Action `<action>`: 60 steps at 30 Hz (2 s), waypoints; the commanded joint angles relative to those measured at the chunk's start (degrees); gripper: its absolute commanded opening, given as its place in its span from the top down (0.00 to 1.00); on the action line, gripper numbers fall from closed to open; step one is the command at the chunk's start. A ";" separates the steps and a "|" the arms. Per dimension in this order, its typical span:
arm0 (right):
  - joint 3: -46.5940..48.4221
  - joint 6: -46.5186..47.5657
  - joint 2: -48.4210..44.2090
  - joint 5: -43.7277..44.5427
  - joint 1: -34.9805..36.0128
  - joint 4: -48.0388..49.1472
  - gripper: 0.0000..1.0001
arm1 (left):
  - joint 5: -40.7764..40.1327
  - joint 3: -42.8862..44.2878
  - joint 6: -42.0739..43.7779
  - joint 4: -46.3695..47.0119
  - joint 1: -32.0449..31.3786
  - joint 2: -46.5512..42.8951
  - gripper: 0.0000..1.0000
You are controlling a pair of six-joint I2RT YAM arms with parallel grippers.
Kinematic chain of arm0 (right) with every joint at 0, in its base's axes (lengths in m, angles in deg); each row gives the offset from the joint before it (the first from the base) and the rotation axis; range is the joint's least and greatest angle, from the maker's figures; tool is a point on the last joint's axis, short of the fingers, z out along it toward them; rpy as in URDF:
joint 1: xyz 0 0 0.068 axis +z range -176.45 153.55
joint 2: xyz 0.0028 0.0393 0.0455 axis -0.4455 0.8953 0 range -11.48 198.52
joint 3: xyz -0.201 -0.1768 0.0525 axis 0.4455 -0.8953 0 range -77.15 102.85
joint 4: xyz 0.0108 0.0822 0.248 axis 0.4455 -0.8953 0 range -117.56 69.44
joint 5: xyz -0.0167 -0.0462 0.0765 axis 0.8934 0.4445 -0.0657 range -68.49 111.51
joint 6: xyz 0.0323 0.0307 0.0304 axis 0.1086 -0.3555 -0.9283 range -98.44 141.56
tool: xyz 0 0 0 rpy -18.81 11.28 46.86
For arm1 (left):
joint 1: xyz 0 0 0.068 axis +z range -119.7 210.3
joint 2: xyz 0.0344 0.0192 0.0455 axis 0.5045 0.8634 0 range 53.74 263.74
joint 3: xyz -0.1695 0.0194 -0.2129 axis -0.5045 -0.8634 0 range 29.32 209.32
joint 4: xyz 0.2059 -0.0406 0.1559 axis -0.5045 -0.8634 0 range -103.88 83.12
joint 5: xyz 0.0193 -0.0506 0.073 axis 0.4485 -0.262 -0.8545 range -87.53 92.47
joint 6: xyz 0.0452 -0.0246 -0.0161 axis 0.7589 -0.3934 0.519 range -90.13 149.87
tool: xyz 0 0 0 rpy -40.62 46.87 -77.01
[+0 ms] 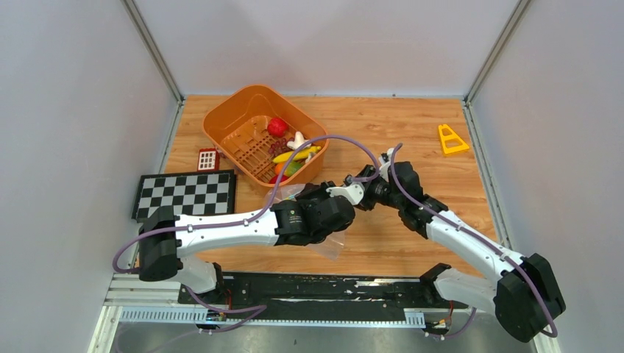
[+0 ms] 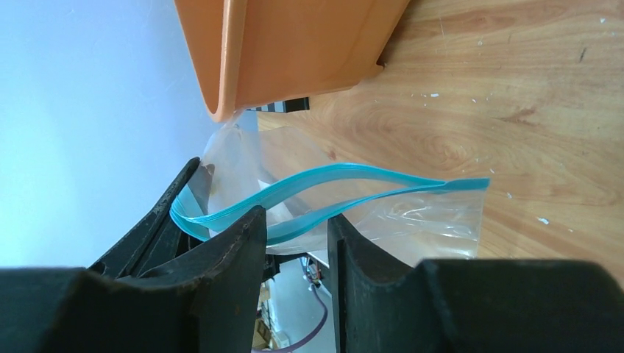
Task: Place the food in the zip-top bag and seal the zipper
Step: Open the zipper of the food storage bag.
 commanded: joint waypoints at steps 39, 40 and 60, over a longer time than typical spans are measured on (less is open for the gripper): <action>26.67 41.31 -1.23 10.51 1.35 -28.31 1.00 | 52.44 -0.31 -29.09 13.90 15.64 -14.12 0.18; 26.10 40.41 -1.56 9.80 1.35 -27.24 1.00 | 53.79 -0.91 -29.89 15.47 15.58 -13.94 0.17; 25.27 38.27 -1.54 5.41 1.36 -24.96 1.00 | 45.94 -1.35 -32.51 16.80 16.18 -9.75 0.45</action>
